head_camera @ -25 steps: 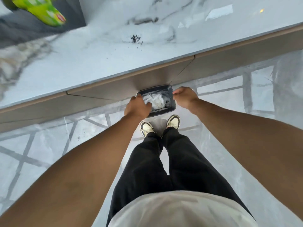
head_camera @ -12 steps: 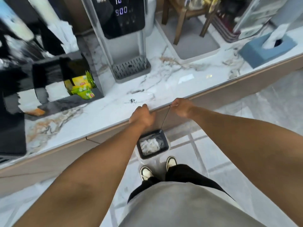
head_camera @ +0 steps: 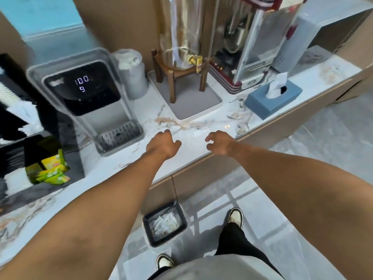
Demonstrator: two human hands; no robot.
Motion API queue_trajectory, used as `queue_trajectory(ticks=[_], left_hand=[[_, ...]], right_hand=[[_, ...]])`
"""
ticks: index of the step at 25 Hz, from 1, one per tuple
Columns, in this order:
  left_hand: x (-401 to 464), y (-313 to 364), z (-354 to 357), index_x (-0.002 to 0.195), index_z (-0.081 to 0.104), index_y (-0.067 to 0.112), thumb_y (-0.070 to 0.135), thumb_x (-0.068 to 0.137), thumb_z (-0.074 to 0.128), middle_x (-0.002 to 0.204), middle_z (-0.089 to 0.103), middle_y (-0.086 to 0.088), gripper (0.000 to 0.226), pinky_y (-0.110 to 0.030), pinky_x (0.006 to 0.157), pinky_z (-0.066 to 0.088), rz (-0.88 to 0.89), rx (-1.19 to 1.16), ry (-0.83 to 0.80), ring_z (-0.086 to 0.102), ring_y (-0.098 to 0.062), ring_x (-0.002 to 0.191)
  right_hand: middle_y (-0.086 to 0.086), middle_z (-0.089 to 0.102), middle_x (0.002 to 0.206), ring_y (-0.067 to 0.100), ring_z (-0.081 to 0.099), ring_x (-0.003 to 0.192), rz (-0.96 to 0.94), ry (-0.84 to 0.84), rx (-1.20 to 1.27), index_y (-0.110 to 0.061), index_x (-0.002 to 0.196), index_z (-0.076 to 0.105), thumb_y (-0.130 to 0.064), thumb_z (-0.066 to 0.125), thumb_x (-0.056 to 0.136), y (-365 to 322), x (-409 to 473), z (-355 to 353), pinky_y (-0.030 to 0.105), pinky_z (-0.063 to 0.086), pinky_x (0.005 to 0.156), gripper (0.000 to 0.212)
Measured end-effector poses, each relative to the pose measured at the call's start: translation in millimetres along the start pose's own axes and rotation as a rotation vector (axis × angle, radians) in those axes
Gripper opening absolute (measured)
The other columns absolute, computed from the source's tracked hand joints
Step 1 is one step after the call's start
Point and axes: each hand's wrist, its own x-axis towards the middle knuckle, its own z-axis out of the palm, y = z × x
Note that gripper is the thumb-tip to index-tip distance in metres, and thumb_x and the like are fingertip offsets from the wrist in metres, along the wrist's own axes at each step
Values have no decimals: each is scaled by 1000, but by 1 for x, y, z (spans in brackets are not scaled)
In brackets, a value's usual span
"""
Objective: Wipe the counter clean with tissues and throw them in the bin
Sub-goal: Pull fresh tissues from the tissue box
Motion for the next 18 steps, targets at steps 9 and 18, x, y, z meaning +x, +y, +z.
queue_trajectory(ticks=[9,18], left_hand=[[97,232,32,125,48,13,45,91,53,125,57,-14,47,-42,86,49,81,-17,21,56,-36,112],[177,373,51,119,51,15,48,88,59,123,61,-10,46,-41,83,52,214,-9,-8,58,-31,107]], right_hand=[[8,64,113,23,62,101,-89,270,131,-15,109,66,-13,54,87,194,60,-158,26,46,94,25],[8,61,114,26,61,98,80,305,223,-17,112,63,-13,57,88,307,125,-236,31,52,90,25]])
